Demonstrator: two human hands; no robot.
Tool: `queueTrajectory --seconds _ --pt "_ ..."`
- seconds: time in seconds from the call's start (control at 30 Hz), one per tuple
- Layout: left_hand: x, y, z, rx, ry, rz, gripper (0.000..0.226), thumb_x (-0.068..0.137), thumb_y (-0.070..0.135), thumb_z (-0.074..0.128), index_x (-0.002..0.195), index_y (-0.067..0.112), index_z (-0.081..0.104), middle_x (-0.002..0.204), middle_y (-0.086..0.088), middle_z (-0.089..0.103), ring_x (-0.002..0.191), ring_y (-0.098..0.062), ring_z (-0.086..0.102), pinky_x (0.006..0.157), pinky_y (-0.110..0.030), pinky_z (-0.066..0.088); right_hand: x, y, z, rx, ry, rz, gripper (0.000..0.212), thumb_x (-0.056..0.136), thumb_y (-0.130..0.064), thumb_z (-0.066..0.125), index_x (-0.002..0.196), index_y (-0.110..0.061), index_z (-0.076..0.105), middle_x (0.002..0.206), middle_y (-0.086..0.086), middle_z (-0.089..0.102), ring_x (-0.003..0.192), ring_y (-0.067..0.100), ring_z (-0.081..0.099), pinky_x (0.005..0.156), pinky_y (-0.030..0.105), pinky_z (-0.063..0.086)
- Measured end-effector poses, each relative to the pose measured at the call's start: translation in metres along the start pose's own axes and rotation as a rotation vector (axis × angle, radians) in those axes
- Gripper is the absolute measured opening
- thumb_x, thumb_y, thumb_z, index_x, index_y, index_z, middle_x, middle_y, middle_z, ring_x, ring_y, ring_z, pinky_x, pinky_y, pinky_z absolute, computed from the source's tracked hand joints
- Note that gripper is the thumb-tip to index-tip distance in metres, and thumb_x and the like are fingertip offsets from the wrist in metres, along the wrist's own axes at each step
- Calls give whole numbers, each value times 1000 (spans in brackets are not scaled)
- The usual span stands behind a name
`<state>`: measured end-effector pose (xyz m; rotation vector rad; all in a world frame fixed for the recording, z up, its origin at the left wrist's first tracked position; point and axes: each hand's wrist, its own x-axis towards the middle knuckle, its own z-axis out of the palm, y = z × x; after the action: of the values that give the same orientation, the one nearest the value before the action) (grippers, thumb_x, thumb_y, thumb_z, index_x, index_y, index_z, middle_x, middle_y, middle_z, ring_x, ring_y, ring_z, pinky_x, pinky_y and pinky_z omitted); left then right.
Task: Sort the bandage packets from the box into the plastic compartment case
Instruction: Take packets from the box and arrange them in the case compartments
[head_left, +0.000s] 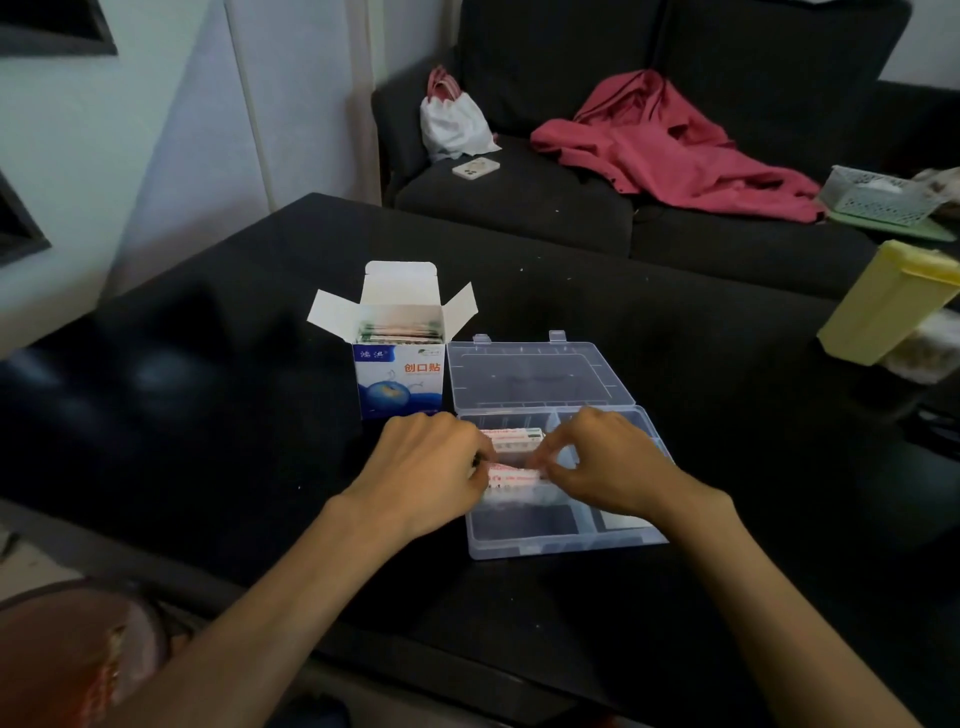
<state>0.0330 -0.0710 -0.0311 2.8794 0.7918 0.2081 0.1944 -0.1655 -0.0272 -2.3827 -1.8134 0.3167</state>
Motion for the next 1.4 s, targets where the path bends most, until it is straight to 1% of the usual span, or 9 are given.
queueTrajectory --seconds 0.17,0.27,0.37,0.53,0.67,0.8,1.07,1.27,1.4 --pt "0 -1 -9 -29 31 -10 22 89 36 59 109 34 67 104 13 67 90 -7 60 70 -19 46 -5 4 -10 46 88 43 22 84 -38 65 103 -28 71 103 -7 69 86 6 59 77 21 48" --pt "-2 -3 -10 -14 -37 16 25 91 34 54 111 32 67 104 12 67 88 -7 60 72 -24 51 -3 5 -9 -22 157 63 24 83 -45 64 100 -31 72 101 -7 59 89 4 46 79 23 42" --pt "-4 -3 -9 20 -76 56 28 92 36 49 114 31 65 106 9 67 88 -8 61 73 -28 52 0 1 -4 -55 75 90 31 83 -47 62 106 -27 71 96 -6 52 91 7 42 79 23 35" --pt "-5 -6 -19 -5 3 54 35 94 30 46 128 38 52 109 10 65 87 -5 54 63 -19 34 2 1 -5 -67 26 165 32 77 -50 68 101 -29 72 107 -4 63 102 14 53 94 32 40" --pt "-6 -7 -20 -17 5 50 38 95 26 43 129 39 53 116 13 63 78 -2 45 55 -10 27 2 -1 -6 -78 42 165 26 77 -46 71 96 -29 74 102 -4 65 90 11 52 93 35 46" --pt "-5 -8 -12 -2 -33 70 37 92 26 46 126 39 56 117 11 64 90 -7 59 63 -20 37 2 -9 -8 -73 30 128 28 80 -45 68 102 -29 72 98 -5 61 89 11 48 87 30 40" --pt "-4 -6 -3 -23 -119 67 31 90 28 50 118 36 62 115 7 64 97 -12 60 79 -27 47 4 -15 -5 16 13 223 29 75 -41 73 95 -21 74 104 0 67 88 13 53 92 35 47" --pt "-4 -4 -9 -6 6 54 29 94 39 45 118 36 60 106 9 67 85 -8 60 67 -21 44 1 -6 -29 88 -95 383 24 82 -35 67 102 -22 70 104 -1 67 86 13 59 76 29 51" --pt "-4 -5 -7 -43 -44 81 25 88 43 52 104 35 68 108 15 67 86 -4 60 72 -22 51 2 -17 -32 24 -249 323 25 89 -27 60 112 -23 67 120 1 61 103 19 57 90 35 50"
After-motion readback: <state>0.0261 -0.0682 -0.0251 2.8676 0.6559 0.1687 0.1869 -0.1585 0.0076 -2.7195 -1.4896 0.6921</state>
